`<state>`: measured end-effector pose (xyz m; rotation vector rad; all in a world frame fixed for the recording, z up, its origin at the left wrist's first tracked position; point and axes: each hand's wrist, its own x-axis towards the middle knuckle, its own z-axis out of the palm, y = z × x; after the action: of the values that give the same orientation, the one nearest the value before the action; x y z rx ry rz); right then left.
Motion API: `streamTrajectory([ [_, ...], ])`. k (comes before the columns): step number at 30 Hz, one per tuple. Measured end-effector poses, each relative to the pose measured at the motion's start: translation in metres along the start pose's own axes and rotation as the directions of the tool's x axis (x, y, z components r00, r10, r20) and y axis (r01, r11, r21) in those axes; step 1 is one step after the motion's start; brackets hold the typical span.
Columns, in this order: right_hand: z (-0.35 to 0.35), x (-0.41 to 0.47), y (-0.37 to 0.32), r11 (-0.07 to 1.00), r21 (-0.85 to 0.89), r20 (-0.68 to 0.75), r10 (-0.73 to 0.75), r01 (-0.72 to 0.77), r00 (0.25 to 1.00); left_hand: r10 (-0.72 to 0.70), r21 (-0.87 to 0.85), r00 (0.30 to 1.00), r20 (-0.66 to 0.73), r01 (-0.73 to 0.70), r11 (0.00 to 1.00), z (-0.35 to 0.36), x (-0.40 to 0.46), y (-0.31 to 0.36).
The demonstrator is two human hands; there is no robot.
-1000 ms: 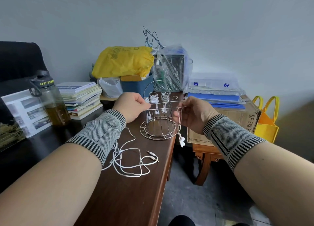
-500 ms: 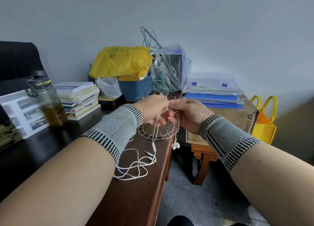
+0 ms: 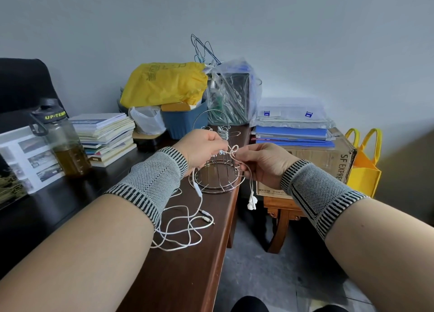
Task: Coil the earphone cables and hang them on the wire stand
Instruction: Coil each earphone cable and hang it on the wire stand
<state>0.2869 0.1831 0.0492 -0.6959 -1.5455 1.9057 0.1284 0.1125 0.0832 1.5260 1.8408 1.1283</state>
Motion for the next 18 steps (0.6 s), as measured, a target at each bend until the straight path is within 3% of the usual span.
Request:
streamTrajectory([
  [10, -0.0010, 0.0034, 0.0035, 0.992, -0.122, -0.077, -0.039, 0.030, 0.996, 0.000, -0.005, 1.000, -0.025, 0.000, 1.000, 0.0022, 0.0044, -0.0083],
  [15, 0.0035, 0.0087, 0.0039, 0.952, -0.217, -0.173, -0.253, 0.214, 0.952, -0.018, -0.020, 1.000, 0.007, 0.018, 1.000, 0.0042, 0.0043, -0.0081],
  [18, 0.0051, 0.0092, 0.0012, 0.855, -0.423, -0.120, -0.380, 0.299, 0.917, -0.019, -0.030, 1.000, -0.004, 0.019, 0.999, 0.0059, 0.0056, -0.0089],
])
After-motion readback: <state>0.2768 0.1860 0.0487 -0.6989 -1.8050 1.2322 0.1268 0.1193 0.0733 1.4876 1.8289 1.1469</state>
